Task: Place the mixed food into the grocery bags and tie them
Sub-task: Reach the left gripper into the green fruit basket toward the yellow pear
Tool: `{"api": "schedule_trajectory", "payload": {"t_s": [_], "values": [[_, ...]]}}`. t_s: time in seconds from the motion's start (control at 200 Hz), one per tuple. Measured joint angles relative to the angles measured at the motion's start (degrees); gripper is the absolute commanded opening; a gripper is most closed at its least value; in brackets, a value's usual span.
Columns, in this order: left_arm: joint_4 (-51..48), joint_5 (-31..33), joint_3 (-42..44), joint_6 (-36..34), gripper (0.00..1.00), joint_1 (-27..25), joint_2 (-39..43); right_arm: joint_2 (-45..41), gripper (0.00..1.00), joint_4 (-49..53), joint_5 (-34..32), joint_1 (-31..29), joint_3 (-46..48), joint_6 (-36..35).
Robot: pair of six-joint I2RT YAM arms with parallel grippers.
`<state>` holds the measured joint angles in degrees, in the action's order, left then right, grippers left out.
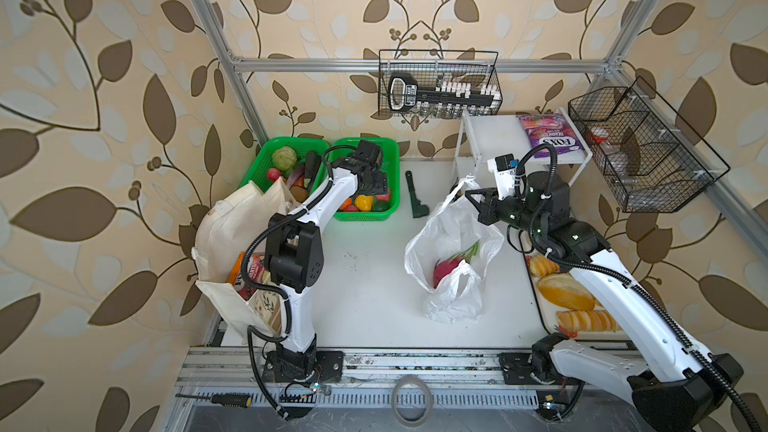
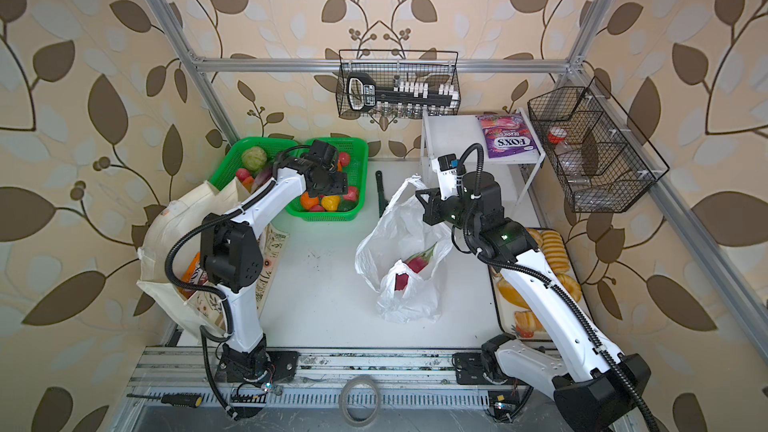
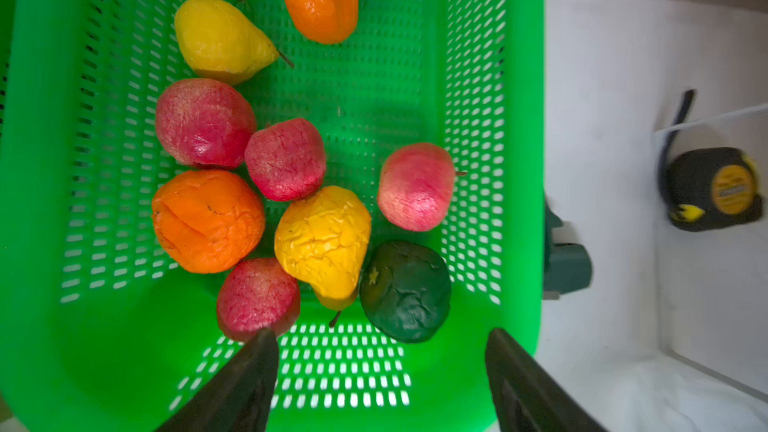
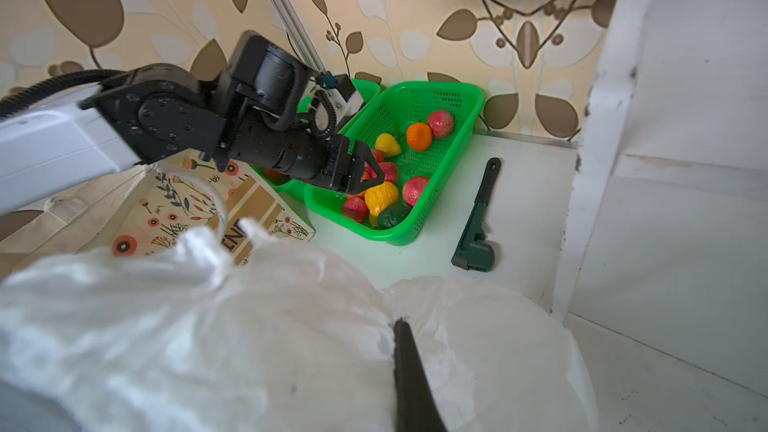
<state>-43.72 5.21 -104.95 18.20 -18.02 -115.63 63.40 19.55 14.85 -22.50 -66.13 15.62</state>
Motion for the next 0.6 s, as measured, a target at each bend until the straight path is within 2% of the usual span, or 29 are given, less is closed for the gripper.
{"api": "schedule_trajectory", "payload": {"t_s": [0.325, 0.6], "values": [[-4.8, 2.3, -5.8, -2.6, 0.76, 1.8, -9.0, 0.0, 0.00, 0.0, 0.4, -0.4, 0.0, 0.0], [-5.9, 1.4, -12.4, -4.4, 0.71, 4.2, -15.4, 0.0, 0.00, 0.0, 0.6, -0.4, 0.0, 0.0]]}}
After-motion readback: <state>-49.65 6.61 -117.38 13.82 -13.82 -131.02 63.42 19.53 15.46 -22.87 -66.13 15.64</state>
